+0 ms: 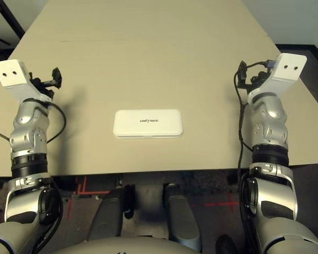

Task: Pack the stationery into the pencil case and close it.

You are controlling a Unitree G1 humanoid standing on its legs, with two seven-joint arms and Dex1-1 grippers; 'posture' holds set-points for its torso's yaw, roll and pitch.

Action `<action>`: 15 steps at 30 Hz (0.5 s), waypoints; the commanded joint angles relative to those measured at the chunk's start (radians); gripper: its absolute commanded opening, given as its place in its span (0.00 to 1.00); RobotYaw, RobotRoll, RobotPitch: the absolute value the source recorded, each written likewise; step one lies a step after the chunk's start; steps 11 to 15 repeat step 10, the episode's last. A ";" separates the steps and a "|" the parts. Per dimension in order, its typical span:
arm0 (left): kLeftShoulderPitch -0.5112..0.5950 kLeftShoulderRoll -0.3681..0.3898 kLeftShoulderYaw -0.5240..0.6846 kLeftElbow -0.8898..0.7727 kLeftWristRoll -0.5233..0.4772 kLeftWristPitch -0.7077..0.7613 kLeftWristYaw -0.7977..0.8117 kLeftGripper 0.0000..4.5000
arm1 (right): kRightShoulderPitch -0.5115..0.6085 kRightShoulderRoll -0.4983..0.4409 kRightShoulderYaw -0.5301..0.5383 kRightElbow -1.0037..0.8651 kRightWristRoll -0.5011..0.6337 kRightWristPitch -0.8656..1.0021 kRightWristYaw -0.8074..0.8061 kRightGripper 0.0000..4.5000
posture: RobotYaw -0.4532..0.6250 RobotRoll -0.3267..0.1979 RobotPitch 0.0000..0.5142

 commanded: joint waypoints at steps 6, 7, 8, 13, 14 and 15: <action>0.021 -0.009 -0.028 -0.025 -0.016 -0.014 -0.014 0.99 | 0.013 -0.003 -0.014 0.014 0.011 0.016 0.015 1.00 | 0.30 0.62 0.38; 0.029 -0.011 -0.030 -0.030 -0.018 -0.013 -0.016 0.99 | 0.018 -0.003 -0.014 0.006 0.011 0.019 0.017 1.00 | 0.30 0.62 0.39; 0.034 -0.013 -0.030 -0.035 -0.019 -0.011 -0.014 0.99 | 0.022 -0.003 -0.014 0.000 0.012 0.021 0.019 1.00 | 0.30 0.62 0.39; 0.039 -0.015 -0.031 -0.041 -0.022 -0.009 -0.014 0.99 | 0.034 0.001 -0.013 -0.023 0.013 0.029 0.020 1.00 | 0.30 0.62 0.39; 0.039 -0.015 -0.031 -0.041 -0.022 -0.009 -0.014 0.99 | 0.034 0.001 -0.013 -0.023 0.013 0.029 0.020 1.00 | 0.30 0.62 0.39; 0.039 -0.015 -0.031 -0.041 -0.022 -0.009 -0.014 0.99 | 0.034 0.001 -0.013 -0.023 0.013 0.029 0.020 1.00 | 0.30 0.62 0.39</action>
